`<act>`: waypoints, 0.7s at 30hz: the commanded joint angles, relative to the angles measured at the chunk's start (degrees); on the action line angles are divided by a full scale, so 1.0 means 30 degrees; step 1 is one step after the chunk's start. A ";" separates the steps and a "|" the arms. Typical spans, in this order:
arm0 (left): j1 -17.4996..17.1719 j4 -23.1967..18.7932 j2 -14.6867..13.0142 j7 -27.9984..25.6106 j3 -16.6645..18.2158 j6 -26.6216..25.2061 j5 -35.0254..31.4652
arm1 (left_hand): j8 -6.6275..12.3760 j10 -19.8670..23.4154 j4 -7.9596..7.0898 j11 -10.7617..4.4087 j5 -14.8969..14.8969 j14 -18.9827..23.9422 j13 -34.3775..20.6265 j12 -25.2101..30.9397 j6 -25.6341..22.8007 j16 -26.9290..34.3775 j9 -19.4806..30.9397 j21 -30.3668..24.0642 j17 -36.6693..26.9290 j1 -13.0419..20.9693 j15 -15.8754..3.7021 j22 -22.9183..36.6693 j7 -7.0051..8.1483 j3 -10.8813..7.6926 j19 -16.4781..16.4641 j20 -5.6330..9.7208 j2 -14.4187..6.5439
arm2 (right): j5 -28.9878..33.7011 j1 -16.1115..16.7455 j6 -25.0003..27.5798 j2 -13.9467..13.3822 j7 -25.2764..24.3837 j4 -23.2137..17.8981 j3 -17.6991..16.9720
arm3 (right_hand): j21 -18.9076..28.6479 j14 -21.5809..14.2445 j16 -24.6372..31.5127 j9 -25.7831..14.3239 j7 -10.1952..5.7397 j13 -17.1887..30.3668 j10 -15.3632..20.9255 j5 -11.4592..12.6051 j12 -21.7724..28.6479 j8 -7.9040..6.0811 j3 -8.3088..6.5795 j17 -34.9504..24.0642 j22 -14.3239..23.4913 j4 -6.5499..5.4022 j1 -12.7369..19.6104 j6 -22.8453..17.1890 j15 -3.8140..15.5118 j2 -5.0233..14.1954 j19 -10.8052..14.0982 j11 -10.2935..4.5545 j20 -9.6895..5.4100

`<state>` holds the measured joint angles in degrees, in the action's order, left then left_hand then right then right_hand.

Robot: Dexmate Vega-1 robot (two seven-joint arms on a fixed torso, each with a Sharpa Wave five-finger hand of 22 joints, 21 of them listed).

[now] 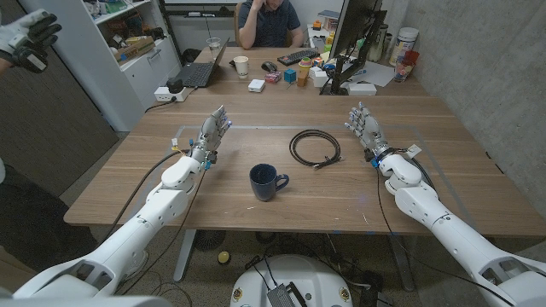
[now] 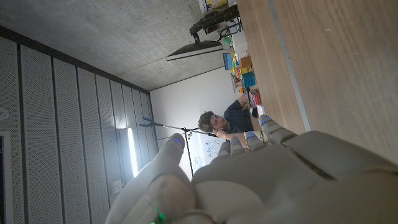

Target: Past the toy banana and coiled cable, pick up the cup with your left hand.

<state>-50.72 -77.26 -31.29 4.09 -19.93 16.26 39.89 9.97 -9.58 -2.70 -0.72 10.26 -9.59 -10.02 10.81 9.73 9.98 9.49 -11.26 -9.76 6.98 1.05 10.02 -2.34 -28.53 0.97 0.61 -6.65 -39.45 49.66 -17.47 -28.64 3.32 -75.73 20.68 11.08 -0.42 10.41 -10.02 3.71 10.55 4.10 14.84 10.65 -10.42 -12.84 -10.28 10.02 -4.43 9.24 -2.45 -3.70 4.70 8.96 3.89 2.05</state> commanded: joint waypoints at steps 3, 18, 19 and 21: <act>-0.0810 -0.1008 -0.0714 0.0546 0.0367 -0.0079 0.0411 | 0.0103 -0.0248 0.0027 0.0020 0.0125 -0.0144 -0.0060 0.0100 0.0053 0.0125 0.0082 -0.0080 -0.0100 0.0250 0.0003 0.0101 0.0021 -0.0109 0.0211 -0.0150 0.0042 | -0.0672 0.0564 -0.0317 0.0136 0.0465 -0.0432 -0.0210 | 0.0073 -0.0012 0.0123 -0.0088 -0.0074 0.0048 0.0154 0.0106 0.0111 -0.0116 -0.0100 -0.0042 0.0026 0.0006 0.0191 -0.0007 -0.0196 -0.0048 0.0071 -0.0033 0.0078; -0.1073 -0.2659 -0.1901 -0.0991 0.0242 0.0229 -0.2026 | 0.0173 0.0053 0.0435 -0.0420 0.0102 -0.0087 -0.0052 0.0192 -0.0197 0.0118 0.0080 -0.0087 -0.0052 0.0523 -0.0151 0.0082 0.0382 -0.0119 0.0153 -0.0305 0.0277 | -0.0730 0.0789 -0.0390 0.0126 0.0437 -0.0570 -0.0251 | 0.0056 0.0047 0.0119 -0.0099 -0.0623 0.0055 0.0068 0.0114 0.0091 -0.0133 -0.0084 -0.0049 0.0027 0.0041 0.0183 -0.0063 -0.0356 -0.0038 -0.0014 0.0037 0.0308; -0.1064 -0.2743 -0.2002 -0.0940 0.0242 0.0311 -0.2147 | 0.0173 0.0058 0.0460 -0.0432 0.0101 -0.0084 -0.0052 0.0191 -0.0201 0.0117 0.0080 -0.0086 -0.0050 0.0542 -0.0153 0.0081 0.0399 -0.0121 0.0151 -0.0300 0.0289 | -0.0711 0.0783 -0.0432 0.0129 0.0469 -0.0534 -0.0243 | 0.0056 0.0056 0.0116 -0.0099 -0.0622 0.0055 0.0074 0.0114 0.0094 -0.0135 -0.0083 -0.0050 0.0027 0.0042 0.0182 -0.0067 -0.0356 -0.0038 -0.0017 0.0037 0.0301; -0.1096 -0.3030 -0.2208 -0.1171 0.0247 0.0390 -0.2591 | 0.0177 0.0060 0.0526 -0.0445 0.0100 -0.0092 -0.0052 0.0186 -0.0226 0.0110 0.0080 -0.0096 -0.0046 0.0591 -0.0165 0.0079 0.0418 -0.0126 0.0115 -0.0194 0.0318 | -0.0717 0.0770 -0.0523 0.0170 0.0529 -0.0450 -0.0244 | 0.0059 0.0056 0.0118 -0.0100 -0.0616 0.0055 0.0089 0.0115 0.0101 -0.0136 -0.0081 -0.0050 0.0027 0.0045 0.0180 -0.0072 -0.0334 -0.0039 -0.0014 0.0017 0.0302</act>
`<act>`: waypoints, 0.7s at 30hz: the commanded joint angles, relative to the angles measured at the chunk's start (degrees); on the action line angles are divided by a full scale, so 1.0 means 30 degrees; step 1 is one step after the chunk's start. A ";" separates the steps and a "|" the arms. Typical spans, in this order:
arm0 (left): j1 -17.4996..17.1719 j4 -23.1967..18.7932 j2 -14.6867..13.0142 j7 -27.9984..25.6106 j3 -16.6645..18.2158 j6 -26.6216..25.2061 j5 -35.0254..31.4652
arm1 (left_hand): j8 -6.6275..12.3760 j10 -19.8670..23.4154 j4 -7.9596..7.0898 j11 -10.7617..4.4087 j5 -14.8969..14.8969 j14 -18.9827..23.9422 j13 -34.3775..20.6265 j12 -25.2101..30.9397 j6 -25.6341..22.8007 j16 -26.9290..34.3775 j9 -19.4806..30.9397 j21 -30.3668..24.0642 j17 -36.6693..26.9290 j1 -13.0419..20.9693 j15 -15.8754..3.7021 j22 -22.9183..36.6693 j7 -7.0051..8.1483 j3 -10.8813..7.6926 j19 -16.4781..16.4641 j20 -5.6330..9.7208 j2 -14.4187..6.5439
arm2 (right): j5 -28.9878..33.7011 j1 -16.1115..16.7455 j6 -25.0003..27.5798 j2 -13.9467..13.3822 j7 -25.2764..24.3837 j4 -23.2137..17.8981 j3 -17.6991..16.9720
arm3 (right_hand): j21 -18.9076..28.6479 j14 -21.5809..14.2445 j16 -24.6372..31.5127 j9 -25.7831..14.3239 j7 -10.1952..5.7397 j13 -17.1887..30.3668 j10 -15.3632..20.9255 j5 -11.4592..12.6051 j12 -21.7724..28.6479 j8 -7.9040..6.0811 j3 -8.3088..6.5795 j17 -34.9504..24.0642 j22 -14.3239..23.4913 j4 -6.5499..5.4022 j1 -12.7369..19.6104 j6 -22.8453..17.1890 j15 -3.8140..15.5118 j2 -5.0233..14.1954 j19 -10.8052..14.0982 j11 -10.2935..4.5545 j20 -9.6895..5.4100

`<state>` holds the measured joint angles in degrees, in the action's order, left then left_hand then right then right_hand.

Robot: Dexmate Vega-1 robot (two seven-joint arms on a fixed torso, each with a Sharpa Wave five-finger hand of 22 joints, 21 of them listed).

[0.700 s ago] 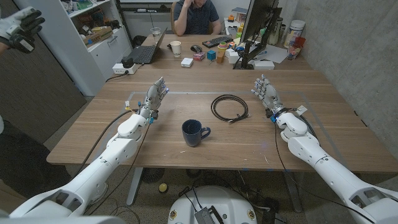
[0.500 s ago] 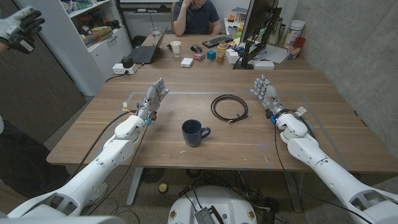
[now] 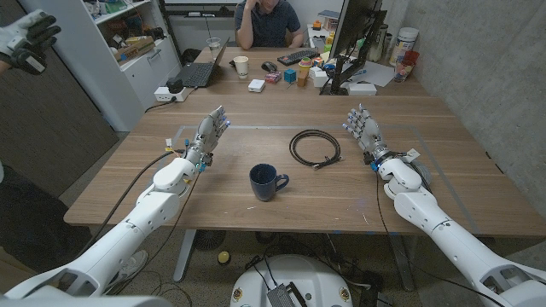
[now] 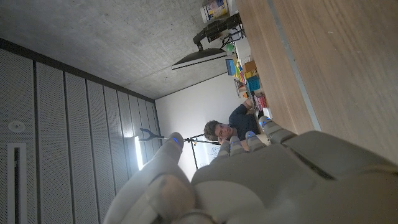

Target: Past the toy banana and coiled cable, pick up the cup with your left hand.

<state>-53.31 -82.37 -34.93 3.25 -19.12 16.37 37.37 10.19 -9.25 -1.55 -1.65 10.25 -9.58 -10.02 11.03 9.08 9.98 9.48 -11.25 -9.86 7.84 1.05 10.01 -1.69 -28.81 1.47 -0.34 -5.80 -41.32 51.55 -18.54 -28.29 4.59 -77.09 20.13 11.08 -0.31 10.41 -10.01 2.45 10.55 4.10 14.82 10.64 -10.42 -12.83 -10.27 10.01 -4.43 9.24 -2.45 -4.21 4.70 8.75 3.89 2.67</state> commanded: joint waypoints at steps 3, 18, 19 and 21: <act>-0.0234 -0.1662 -0.1272 -0.0878 -0.0010 0.0439 -0.2095 | 0.0102 -0.0035 0.0252 -0.0146 0.0101 -0.0086 -0.0054 0.0110 -0.0021 0.0109 0.0083 -0.0104 -0.0006 0.0393 -0.0223 0.0077 0.0227 -0.0048 -0.0089 0.0300 0.0069 | -0.0170 0.0118 -0.0172 0.0114 0.0138 0.0046 -0.0072 | 0.0063 -0.0006 0.0132 -0.0106 -0.0193 0.0059 0.0115 0.0123 0.0113 -0.0138 -0.0077 -0.0055 0.0031 0.0050 0.0179 -0.0077 -0.0127 -0.0040 0.0061 0.0023 0.0087; -0.0422 -0.3918 -0.2496 -0.2213 0.0282 0.1117 -0.5252 | 0.0197 0.0524 0.0818 -0.0395 0.0088 0.0345 -0.0064 0.0256 -0.0471 0.0210 0.0089 -0.0190 0.0009 0.0808 -0.0365 0.0066 0.0456 -0.0068 -0.0428 0.0507 0.0291 | 0.0064 0.0033 -0.0354 0.0124 0.0055 -0.0010 -0.0026 | 0.0123 -0.0160 0.0190 -0.0113 0.0753 0.0065 0.0433 0.0150 0.0217 -0.0140 -0.0032 -0.0055 0.0031 0.0109 0.0159 -0.0112 0.0401 -0.0071 0.0205 -0.0243 -0.0125; -0.0412 -0.4032 -0.2531 -0.2223 0.0304 0.1143 -0.5347 | 0.0198 0.0544 0.0842 -0.0385 0.0087 0.0366 -0.0064 0.0260 -0.0488 0.0213 0.0089 -0.0195 0.0010 0.0824 -0.0397 0.0066 0.0478 -0.0068 -0.0448 0.0521 0.0298 | 0.0131 0.0013 -0.0433 0.0108 0.0105 0.0026 -0.0006 | 0.0132 -0.0192 0.0199 -0.0113 0.0915 0.0066 0.0472 0.0156 0.0227 -0.0145 -0.0028 -0.0053 0.0030 0.0117 0.0159 -0.0125 0.0465 -0.0073 0.0231 -0.0172 -0.0180; -0.0370 -0.4273 -0.2624 -0.2258 0.0342 0.1163 -0.5600 | 0.0203 0.0563 0.0869 -0.0372 0.0085 0.0391 -0.0065 0.0262 -0.0518 0.0216 0.0089 -0.0199 0.0010 0.0843 -0.0397 0.0066 0.0482 -0.0067 -0.0468 0.0546 0.0309 | 0.0112 0.0038 -0.0350 0.0094 0.0009 -0.0079 -0.0022 | 0.0161 -0.0216 0.0201 -0.0112 0.1012 0.0066 0.0498 0.0162 0.0228 -0.0135 -0.0023 -0.0050 0.0030 0.0129 0.0161 -0.0101 0.0532 -0.0077 0.0312 -0.0029 -0.0287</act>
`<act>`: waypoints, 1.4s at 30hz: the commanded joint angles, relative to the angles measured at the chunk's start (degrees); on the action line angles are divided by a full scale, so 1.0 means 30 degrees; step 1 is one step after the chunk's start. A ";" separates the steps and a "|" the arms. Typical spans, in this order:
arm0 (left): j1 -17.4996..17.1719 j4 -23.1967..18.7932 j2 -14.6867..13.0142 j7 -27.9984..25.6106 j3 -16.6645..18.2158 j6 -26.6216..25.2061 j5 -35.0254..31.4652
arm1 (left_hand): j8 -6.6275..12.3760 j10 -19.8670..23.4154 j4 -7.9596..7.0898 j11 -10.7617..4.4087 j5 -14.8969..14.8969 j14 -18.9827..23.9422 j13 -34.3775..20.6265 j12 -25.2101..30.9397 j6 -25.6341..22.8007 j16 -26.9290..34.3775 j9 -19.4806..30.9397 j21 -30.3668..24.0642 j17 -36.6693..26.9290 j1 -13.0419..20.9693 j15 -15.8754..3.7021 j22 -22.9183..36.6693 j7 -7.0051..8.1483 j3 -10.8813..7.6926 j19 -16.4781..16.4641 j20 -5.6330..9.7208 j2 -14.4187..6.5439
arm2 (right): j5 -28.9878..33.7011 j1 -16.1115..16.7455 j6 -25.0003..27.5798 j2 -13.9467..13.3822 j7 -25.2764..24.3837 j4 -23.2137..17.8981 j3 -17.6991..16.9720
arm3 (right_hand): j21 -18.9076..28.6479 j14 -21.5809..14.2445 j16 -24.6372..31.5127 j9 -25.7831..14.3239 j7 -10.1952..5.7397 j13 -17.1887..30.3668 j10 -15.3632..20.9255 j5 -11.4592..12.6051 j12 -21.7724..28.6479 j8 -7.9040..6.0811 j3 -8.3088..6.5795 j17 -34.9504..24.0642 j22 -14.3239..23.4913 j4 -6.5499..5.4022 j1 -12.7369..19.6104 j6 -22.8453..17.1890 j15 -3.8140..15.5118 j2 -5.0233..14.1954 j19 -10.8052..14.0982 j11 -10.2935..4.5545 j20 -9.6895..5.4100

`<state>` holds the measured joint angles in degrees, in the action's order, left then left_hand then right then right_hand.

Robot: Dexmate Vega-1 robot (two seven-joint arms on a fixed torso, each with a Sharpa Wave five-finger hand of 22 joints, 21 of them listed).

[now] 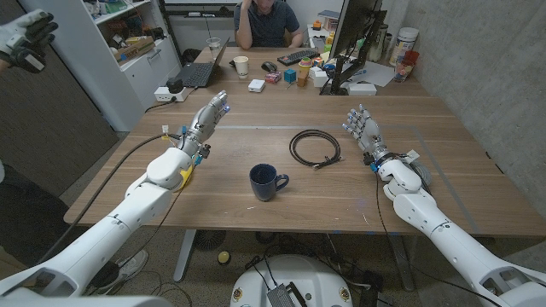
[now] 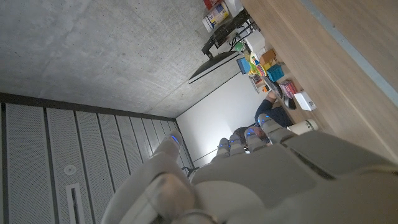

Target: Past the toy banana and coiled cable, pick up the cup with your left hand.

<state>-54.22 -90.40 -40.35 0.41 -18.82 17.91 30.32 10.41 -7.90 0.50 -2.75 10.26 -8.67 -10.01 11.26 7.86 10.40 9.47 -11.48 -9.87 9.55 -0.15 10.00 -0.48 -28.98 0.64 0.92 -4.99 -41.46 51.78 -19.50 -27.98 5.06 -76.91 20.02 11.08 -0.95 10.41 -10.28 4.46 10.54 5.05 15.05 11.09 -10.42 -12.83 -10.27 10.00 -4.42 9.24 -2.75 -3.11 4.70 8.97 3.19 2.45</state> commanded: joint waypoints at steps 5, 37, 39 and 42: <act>0.0043 -0.2353 -0.1118 -0.1580 0.0341 0.0556 -0.4189 | 0.0125 0.0159 0.0262 0.0005 0.0079 0.0102 -0.0070 0.0190 -0.0147 0.0068 0.0093 -0.0121 0.0015 0.0318 -0.0043 0.0069 0.0094 -0.0001 -0.0208 0.0129 0.0080 | 0.0256 -0.0031 -0.0093 -0.0034 -0.0165 -0.0147 0.0041 | 0.0176 -0.0029 0.0201 -0.0020 0.0425 0.0070 0.0185 0.0094 0.0072 -0.0138 -0.0017 -0.0047 0.0031 0.0146 0.0167 -0.0008 0.0280 -0.0083 0.0290 0.0252 -0.0283; 0.0891 -0.7383 -0.2788 -0.1219 0.0541 0.0587 -1.1015 | 0.0204 0.1896 0.1639 -0.0706 0.0030 0.1831 -0.0100 0.0477 -0.1556 0.0237 0.0099 -0.0447 0.0048 0.1406 -0.0779 0.0050 0.0901 -0.0092 -0.1898 0.0584 0.0193 | 0.0338 0.0001 -0.0486 0.0107 -0.0309 0.0115 -0.0037 | 0.0275 -0.0279 0.0219 -0.0017 0.0702 0.0075 0.0259 0.0166 0.0054 -0.0148 0.0044 -0.0024 0.0021 0.0252 0.0185 -0.0045 0.0279 -0.0164 0.0710 0.0497 -0.0823; 0.0747 -0.7897 -0.2845 -0.1619 0.0664 0.0412 -1.2124 | 0.0238 0.2234 0.1803 -0.0660 0.0013 0.2054 -0.0107 0.0541 -0.1822 0.0234 0.0102 -0.0475 0.0052 0.1518 -0.0774 0.0049 0.0905 -0.0070 -0.2126 0.0562 0.0246 | 0.0343 -0.0004 -0.0478 0.0094 -0.0322 0.0125 -0.0046 | 0.0277 -0.0293 0.0221 -0.0017 0.0719 0.0075 0.0262 0.0170 0.0054 -0.0143 0.0048 -0.0023 0.0020 0.0256 0.0184 -0.0033 0.0261 -0.0170 0.0723 0.0501 -0.0842; 0.0836 -0.8357 -0.3035 -0.1287 0.0650 0.0376 -1.2654 | 0.0226 0.2421 0.1944 -0.0769 -0.0004 0.2289 -0.0110 0.0553 -0.1958 0.0246 0.0104 -0.0542 0.0053 0.1604 -0.0861 0.0046 0.0965 -0.0037 -0.2444 0.0711 0.0317 | 0.0297 -0.0001 -0.0485 0.0102 -0.0347 0.0163 -0.0092 | 0.0288 -0.0301 0.0219 -0.0017 0.0726 0.0075 0.0286 0.0178 0.0060 -0.0144 0.0055 -0.0023 0.0019 0.0263 0.0184 -0.0036 0.0246 -0.0178 0.0767 0.0525 -0.0898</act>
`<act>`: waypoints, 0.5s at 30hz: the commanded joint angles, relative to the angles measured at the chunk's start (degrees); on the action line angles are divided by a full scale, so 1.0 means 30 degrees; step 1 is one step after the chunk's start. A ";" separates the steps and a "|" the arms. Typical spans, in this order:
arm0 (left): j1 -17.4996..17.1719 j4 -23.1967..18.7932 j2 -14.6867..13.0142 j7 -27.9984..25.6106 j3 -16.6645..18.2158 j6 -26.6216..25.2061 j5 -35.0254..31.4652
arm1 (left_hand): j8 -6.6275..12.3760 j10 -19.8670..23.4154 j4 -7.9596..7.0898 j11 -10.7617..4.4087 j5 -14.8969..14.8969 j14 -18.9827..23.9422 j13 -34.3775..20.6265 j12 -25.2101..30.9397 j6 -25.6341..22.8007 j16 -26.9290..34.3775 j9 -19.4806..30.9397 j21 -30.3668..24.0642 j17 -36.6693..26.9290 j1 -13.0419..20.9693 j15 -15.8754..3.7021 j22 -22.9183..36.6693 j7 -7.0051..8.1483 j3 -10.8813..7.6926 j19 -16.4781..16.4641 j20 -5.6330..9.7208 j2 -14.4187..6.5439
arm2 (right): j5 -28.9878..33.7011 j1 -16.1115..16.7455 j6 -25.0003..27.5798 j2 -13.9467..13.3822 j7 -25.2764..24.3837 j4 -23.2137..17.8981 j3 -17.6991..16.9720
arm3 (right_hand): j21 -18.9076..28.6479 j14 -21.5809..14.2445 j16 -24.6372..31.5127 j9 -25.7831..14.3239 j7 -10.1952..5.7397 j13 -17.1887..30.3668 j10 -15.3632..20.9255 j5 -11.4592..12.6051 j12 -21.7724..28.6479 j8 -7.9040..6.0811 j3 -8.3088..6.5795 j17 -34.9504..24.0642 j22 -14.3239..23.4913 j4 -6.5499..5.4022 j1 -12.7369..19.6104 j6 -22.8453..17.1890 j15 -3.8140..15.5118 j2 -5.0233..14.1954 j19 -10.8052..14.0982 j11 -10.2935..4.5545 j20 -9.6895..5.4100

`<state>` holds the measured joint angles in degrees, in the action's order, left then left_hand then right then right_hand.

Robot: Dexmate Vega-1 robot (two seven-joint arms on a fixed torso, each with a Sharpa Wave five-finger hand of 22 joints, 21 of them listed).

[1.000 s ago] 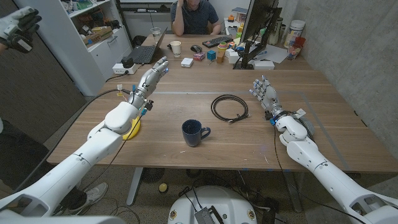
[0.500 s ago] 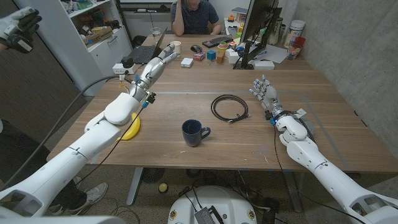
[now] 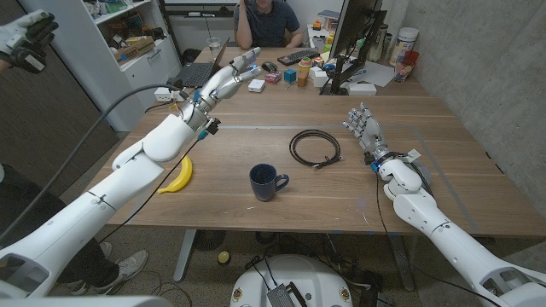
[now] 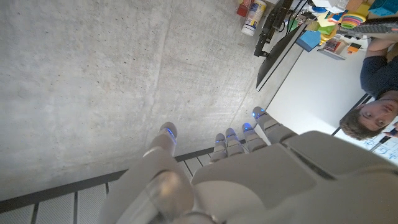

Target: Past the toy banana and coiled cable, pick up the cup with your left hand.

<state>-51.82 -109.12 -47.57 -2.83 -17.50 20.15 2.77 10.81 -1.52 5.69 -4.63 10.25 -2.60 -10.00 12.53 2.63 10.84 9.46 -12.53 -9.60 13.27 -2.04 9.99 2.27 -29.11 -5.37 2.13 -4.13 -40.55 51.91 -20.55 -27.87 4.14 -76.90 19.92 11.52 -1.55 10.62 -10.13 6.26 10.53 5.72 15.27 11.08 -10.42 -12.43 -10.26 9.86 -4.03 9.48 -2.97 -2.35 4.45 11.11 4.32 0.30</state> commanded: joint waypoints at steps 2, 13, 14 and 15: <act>0.0183 -0.2398 -0.0768 0.0142 0.0169 -0.0438 -0.3735 | 0.0087 0.0351 0.0264 -0.0161 -0.0010 0.0347 -0.0114 0.0128 -0.0261 0.0102 0.0109 -0.0187 -0.0035 0.0393 -0.0250 0.0048 0.0057 0.0021 -0.0484 0.0339 0.0065 | 0.0006 -0.0065 -0.0223 0.0073 0.0027 0.0238 -0.0067 | 0.0141 -0.0117 0.0153 -0.0069 0.0118 0.0077 0.0067 0.0110 0.0062 -0.0145 -0.0076 -0.0026 0.0068 0.0134 0.0100 0.0038 -0.0008 -0.0100 0.0059 0.0134 -0.0189; 0.0923 -0.3411 -0.1102 0.1485 -0.0109 -0.0091 -0.5086 | 0.0048 0.0645 0.0577 -0.0279 -0.0015 0.0639 -0.0131 0.0132 -0.0406 0.0076 0.0119 -0.0159 -0.0040 0.0659 -0.0375 0.0029 0.0224 0.0043 -0.0738 0.0445 0.0188 | -0.0138 -0.0169 -0.0259 0.0195 0.0099 0.0506 -0.0118 | 0.0121 -0.0152 0.0141 -0.0068 0.0146 0.0077 0.0110 0.0156 0.0065 -0.0153 -0.0034 -0.0025 0.0064 0.0170 0.0094 0.0008 0.0004 -0.0165 0.0073 0.0102 -0.0213; 0.1003 -0.3460 -0.1116 0.1622 -0.0143 0.0000 -0.5126 | 0.0048 0.0732 0.0618 -0.0301 -0.0014 0.0676 -0.0134 0.0151 -0.0438 0.0070 0.0120 -0.0149 -0.0040 0.0705 -0.0428 0.0028 0.0226 0.0038 -0.0758 0.0444 0.0188 | -0.0146 -0.0173 -0.0263 0.0194 0.0116 0.0523 -0.0123 | 0.0120 -0.0150 0.0139 -0.0068 0.0145 0.0077 0.0111 0.0159 0.0064 -0.0153 -0.0032 -0.0025 0.0064 0.0171 0.0093 0.0009 0.0014 -0.0167 0.0075 0.0104 -0.0212; 0.1181 -0.3552 -0.1147 0.1797 -0.0241 0.0177 -0.5335 | 0.0080 0.0771 0.0668 -0.0306 -0.0015 0.0703 -0.0136 0.0146 -0.0563 0.0056 0.0122 -0.0136 -0.0041 0.0763 -0.0440 0.0026 0.0264 0.0031 -0.0781 0.0451 0.0189 | -0.0131 -0.0200 -0.0316 0.0207 0.0154 0.0591 -0.0120 | 0.0118 -0.0152 0.0138 -0.0068 0.0149 0.0078 0.0109 0.0162 0.0062 -0.0153 -0.0030 -0.0025 0.0064 0.0174 0.0093 0.0007 0.0017 -0.0170 0.0075 0.0103 -0.0216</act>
<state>-50.35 -116.31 -49.92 -0.96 -17.30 19.43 -7.88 10.81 0.21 7.14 -5.39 10.25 -1.07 -10.29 12.53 1.52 10.84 9.76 -12.53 -9.60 14.53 -1.73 9.99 2.76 -28.84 -7.04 2.05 -3.48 -40.56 51.59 -21.21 -27.55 4.27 -75.96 19.77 11.52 -1.54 10.62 -10.13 6.25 10.53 5.72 15.48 11.08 -10.42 -12.19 -10.12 9.86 -3.79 9.47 -2.97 -2.35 4.46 11.32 4.31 0.09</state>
